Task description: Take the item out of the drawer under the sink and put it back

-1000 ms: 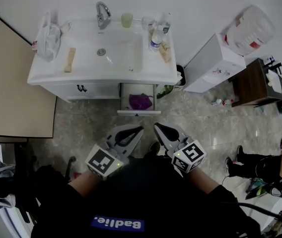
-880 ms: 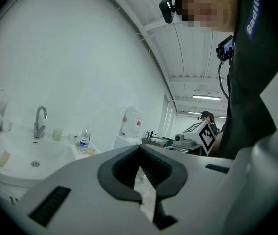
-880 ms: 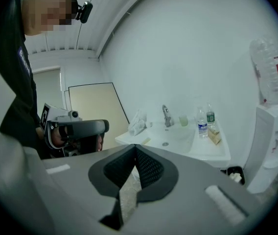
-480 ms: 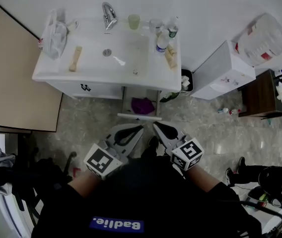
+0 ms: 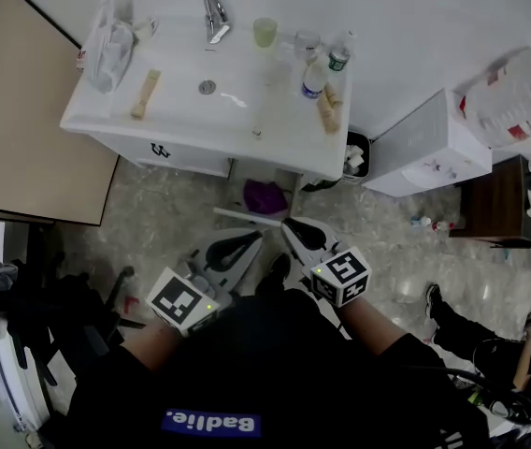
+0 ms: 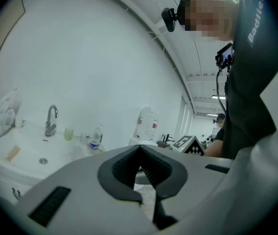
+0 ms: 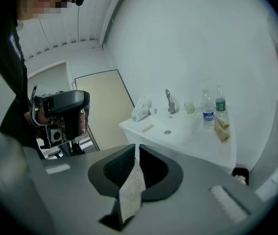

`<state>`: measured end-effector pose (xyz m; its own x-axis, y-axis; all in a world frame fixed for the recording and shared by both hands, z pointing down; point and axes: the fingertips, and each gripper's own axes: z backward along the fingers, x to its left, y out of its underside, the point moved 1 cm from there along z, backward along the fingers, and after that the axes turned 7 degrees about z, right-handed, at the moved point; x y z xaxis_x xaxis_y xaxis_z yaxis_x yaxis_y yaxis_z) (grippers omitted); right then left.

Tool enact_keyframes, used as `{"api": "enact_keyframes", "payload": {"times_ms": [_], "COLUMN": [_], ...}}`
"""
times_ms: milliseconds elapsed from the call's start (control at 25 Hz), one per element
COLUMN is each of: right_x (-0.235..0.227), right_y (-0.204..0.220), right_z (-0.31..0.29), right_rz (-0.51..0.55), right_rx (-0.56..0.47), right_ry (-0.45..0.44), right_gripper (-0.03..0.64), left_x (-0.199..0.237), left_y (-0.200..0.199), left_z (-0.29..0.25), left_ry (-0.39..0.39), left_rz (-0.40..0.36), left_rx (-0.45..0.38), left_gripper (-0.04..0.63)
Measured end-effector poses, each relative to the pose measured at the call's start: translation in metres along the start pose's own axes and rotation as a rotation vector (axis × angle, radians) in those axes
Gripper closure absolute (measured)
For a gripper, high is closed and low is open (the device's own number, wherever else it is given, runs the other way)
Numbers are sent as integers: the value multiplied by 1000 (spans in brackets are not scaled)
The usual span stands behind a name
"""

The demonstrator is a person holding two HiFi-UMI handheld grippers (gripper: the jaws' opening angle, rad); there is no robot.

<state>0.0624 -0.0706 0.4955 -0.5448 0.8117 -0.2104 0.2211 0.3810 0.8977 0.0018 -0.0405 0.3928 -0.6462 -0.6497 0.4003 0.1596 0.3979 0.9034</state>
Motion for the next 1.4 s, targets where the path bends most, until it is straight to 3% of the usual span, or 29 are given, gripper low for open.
{"api": "enact_keyframes", "payload": {"times_ms": [240,800,1120,1400], "right_x": [-15,-59,-78,-95], "right_y": [28,124,182,242], "right_z": [-34,-130,-176,-209], "right_rz": [-10,-64,39,261], "right_rx": [88,381,562,751], "right_ry": [-35,1,-22,-67], "right_gripper": [584,492,459,436], "left_x": [11,43,60,76], "left_y": [-2,9,11,18], "left_z": [-3,21,27,30], "left_ry": [-49,-136,-162,-194], "left_rz": [9,56,53,56], "left_rx": [-24,-26,-24,-16], "left_gripper": [591,591,591,591]}}
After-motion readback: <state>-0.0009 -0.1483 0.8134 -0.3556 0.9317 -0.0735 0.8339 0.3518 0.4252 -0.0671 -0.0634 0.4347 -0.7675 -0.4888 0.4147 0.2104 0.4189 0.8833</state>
